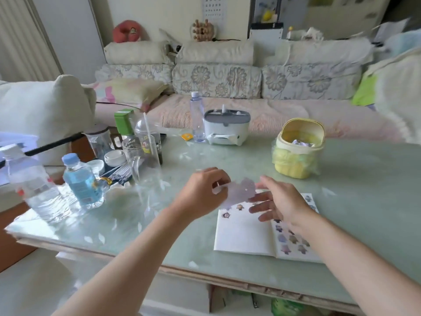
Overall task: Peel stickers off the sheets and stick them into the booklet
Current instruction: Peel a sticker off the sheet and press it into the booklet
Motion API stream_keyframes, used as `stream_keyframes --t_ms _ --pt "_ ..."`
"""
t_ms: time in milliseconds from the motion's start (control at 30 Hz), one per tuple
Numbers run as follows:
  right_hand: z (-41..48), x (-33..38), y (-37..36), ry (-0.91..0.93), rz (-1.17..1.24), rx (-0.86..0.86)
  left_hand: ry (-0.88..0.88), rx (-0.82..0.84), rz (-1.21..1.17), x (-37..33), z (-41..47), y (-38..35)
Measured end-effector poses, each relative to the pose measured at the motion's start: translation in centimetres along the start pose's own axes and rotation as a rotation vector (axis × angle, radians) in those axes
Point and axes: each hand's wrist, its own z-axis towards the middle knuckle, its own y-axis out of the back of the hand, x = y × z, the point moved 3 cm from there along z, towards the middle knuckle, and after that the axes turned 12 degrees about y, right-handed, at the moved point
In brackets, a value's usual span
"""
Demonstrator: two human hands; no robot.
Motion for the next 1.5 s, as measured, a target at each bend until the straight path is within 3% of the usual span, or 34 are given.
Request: stream_keyframes --t_ms 167,333,400,500,600,667,867,1000,1200,1367,1500 --pt "0.3 -0.6 4.5 -0.092 0.264 -0.100 -0.211 0.056 0.116 -4.4 0.3 -5.7" --pt "0.8 -2.1 8.8 -0.017 0.073 -0.210 -0.297 0.172 0.155 -7.9 0.8 -9.3" --pt "0.7 -1.8 9.7 0.090 -0.131 -0.167 -0.216 0.217 0.062 -8.4 1.4 -9.7" --pt "1.3 -1.8 9.4 0.253 -0.326 -0.004 -0.036 0.146 0.012 -7.0 3.1 -10.0" --pt "2.4 -2.1 8.3 0.328 -0.370 0.131 0.180 0.354 0.032 -4.9 4.7 -11.0" --pt "3.1 -2.3 7.6 0.358 -0.374 0.136 0.303 0.466 -0.116 -3.9 5.5 -11.5" --pt "4.8 -2.8 5.7 0.332 -0.357 0.041 0.423 0.428 -0.291 -1.4 5.7 -10.3" --pt "4.1 -3.6 5.0 0.320 -0.348 0.088 0.573 0.493 -0.453 -0.1 4.6 -10.0" --pt "3.5 -3.6 4.6 0.392 -0.471 0.000 0.619 0.568 -0.599 0.4 4.0 -9.6" --pt "2.4 -1.7 3.3 0.859 -0.879 -0.112 0.674 0.563 -0.785 0.4 3.4 -9.1" --pt "2.3 -1.3 2.7 0.909 -0.890 -0.093 0.631 0.541 -0.888 0.1 3.3 -8.6"
